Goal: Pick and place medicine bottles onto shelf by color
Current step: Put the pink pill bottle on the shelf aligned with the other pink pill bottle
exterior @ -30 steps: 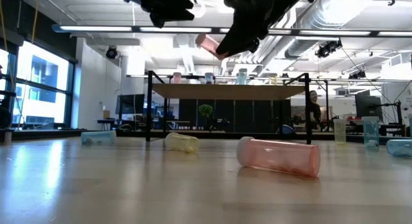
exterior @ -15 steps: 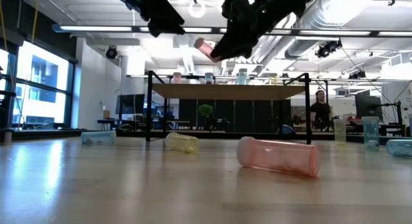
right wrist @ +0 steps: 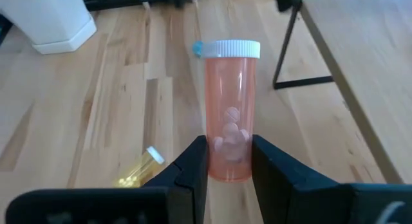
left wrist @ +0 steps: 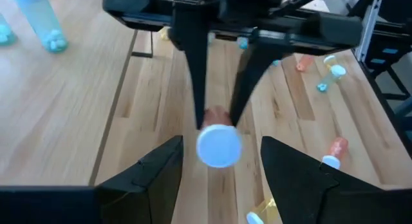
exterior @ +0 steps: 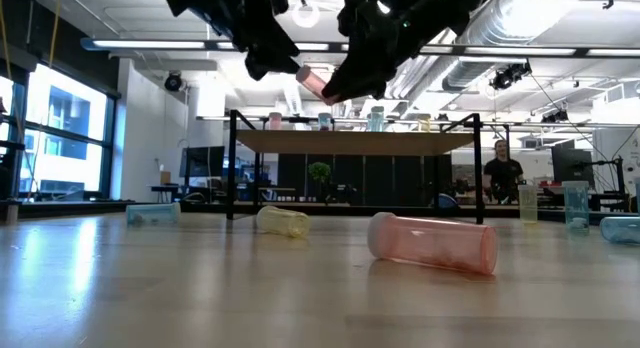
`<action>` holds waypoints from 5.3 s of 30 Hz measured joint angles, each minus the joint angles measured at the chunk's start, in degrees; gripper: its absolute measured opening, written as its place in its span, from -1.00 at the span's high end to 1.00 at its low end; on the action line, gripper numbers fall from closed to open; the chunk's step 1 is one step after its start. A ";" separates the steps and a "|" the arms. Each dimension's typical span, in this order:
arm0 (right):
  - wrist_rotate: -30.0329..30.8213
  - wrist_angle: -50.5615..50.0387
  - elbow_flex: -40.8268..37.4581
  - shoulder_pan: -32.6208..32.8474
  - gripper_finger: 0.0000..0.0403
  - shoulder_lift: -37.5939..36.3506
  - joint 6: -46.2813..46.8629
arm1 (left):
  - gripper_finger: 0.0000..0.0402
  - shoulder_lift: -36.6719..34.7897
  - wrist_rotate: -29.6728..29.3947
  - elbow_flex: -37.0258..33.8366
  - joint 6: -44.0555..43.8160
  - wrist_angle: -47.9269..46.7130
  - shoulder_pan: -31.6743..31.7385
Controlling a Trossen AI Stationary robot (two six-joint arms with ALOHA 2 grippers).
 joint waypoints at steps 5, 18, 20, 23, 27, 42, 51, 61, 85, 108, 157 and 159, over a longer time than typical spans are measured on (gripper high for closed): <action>-1.65 -0.02 0.00 0.11 0.58 0.00 -0.19 | 0.01 1.07 0.08 0.00 -0.53 1.01 0.00; -1.64 1.79 0.00 -0.02 0.58 0.00 -0.22 | 0.01 1.07 0.25 0.00 -0.11 0.94 -1.06; -1.65 1.83 0.00 -0.01 0.58 0.00 -0.23 | 0.01 1.07 0.23 0.00 -0.20 0.97 -1.05; -1.65 2.71 0.00 0.00 0.58 0.00 -0.22 | 0.01 1.07 0.25 0.00 -0.49 0.87 -1.05; -1.63 3.43 0.00 -0.01 0.58 0.00 0.19 | 0.01 1.07 0.25 -0.02 -0.51 0.54 -1.18; -1.67 4.51 0.00 -0.02 0.58 0.00 0.20 | 0.23 1.05 0.21 -0.04 -0.53 0.55 -1.70; -1.71 5.03 0.00 -0.02 0.58 0.00 0.00 | 0.37 1.05 0.21 -0.04 -0.51 0.57 -1.70; -1.69 4.90 0.00 -0.02 0.58 0.00 -0.04 | 0.43 1.05 0.22 -0.04 -0.53 0.57 -1.73; 0.19 2.73 0.00 -1.95 -0.03 -5.90 -1.31 | 0.43 1.03 -4.27 0.19 -0.53 -1.29 0.33; 3.69 -4.24 0.00 -3.78 -0.04 -11.04 -3.87 | 0.44 0.98 -21.95 24.31 0.39 -28.86 15.12; 3.73 -4.63 0.00 -3.73 -0.04 -10.99 -2.78 | 0.44 23.74 -19.52 38.53 0.34 -44.48 16.68; 3.73 -4.81 0.00 -3.73 -0.04 -10.99 -2.78 | 0.44 23.74 -19.45 38.53 0.33 -44.48 16.57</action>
